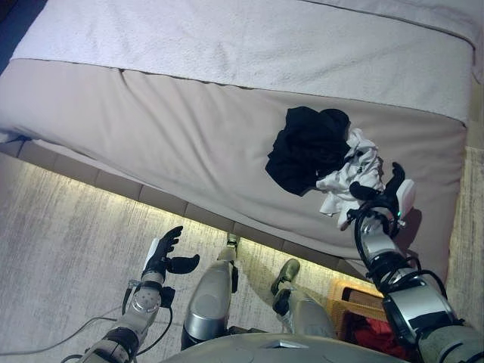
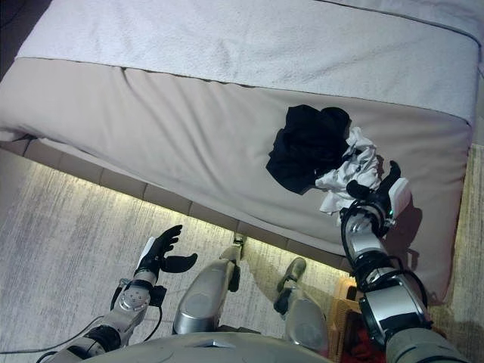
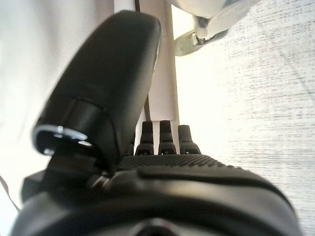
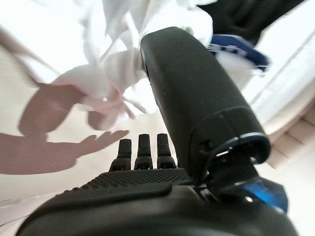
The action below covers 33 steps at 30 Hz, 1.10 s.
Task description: Pick up the clothes from the bed and place them into the basket
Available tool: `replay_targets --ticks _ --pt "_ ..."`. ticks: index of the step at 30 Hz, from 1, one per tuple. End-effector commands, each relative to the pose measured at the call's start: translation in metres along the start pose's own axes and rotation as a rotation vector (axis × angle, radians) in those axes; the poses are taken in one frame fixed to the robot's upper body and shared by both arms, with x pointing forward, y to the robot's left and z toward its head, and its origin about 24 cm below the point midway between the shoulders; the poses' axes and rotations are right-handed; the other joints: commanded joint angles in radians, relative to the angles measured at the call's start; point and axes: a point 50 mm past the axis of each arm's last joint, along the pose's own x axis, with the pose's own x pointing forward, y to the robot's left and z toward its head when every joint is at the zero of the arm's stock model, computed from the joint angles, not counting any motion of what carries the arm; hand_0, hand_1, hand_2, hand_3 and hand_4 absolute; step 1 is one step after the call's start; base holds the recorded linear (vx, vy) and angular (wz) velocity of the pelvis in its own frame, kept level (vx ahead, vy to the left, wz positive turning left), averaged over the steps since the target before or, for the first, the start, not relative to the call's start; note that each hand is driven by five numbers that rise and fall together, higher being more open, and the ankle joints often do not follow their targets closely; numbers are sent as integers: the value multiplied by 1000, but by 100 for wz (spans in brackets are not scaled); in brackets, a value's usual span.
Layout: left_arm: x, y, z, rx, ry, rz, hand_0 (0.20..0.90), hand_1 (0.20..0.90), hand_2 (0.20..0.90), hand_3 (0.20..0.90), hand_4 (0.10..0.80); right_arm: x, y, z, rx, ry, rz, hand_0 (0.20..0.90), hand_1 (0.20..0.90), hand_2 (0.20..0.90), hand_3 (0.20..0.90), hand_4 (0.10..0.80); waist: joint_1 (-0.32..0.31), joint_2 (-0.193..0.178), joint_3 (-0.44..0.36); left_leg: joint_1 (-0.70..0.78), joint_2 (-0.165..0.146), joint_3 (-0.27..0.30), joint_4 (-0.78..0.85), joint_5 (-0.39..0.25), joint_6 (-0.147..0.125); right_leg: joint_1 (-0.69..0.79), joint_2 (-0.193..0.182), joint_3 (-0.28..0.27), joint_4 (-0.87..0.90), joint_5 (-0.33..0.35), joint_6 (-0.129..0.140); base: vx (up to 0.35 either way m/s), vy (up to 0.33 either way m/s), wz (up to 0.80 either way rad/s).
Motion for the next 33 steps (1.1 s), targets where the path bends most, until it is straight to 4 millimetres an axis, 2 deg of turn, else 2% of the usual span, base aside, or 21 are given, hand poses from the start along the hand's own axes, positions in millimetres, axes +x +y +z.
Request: replay_targets --ticks 1,5,9,12,17,19,25,26,32,33 --pt "-3 2 0 -45 -32 52 900 900 900 900 800 14 -14 30 4 -173 -36 900 900 900 900 800 3 5 -24 2 6 17 69 -144 -7 -37 -33 28 56 17 7 0 0 0" --pt "3 3 8 -33 -50 36 900 900 900 900 800 24 -17 37 6 -157 -38 900 900 900 900 800 15 18 -14 -14 3 6 85 -142 -6 -50 -38 22 73 15 3 0 -6 -2" --pt "10 4 18 -22 -73 29 900 900 900 900 800 43 -27 58 48 -149 -38 900 900 900 900 800 30 38 2 -51 -5 -8 110 -138 -4 -88 -44 15 102 11 -1 -14 -1 1" --pt "14 7 23 -14 -86 26 900 900 900 900 800 60 -37 71 162 -60 26 900 900 900 900 800 44 57 18 -91 -13 -23 136 -131 -3 -130 -52 11 131 11 -5 -7 0 2" --pt "16 7 29 1 -109 12 900 900 900 900 800 68 -37 67 280 100 152 900 900 900 900 800 64 81 32 -139 -26 -41 162 -120 2 -187 -62 10 166 12 -13 22 -12 2" --pt "16 7 30 4 -113 8 900 900 900 900 800 68 -33 63 313 157 219 900 900 900 900 800 71 86 33 -143 -31 -55 181 -148 -3 -202 -69 24 199 -18 -6 120 -36 3" --pt "16 5 36 10 -134 -14 900 900 900 900 800 64 -27 55 300 217 291 900 900 900 900 800 81 98 36 -160 -38 -61 206 -149 0 -228 -84 20 236 -22 -11 34 -6 10" --pt "15 5 36 12 -134 -17 900 900 900 900 800 65 -27 56 304 207 277 300 300 300 200 100 81 99 33 -154 -37 -61 202 -149 0 -226 -84 20 237 -22 -11 32 4 0" --pt "11 6 28 11 -117 -14 900 900 900 900 800 69 -35 65 375 139 195 300 300 300 200 100 75 91 10 -113 -27 -57 174 -148 -8 -182 -72 15 208 -24 -9 5 2 1" --pt "10 6 27 12 -117 -15 900 900 900 900 800 69 -37 66 394 129 181 300 300 300 200 100 74 92 10 -116 -25 -48 168 -123 -2 -180 -72 -2 195 2 -18 -60 7 1"
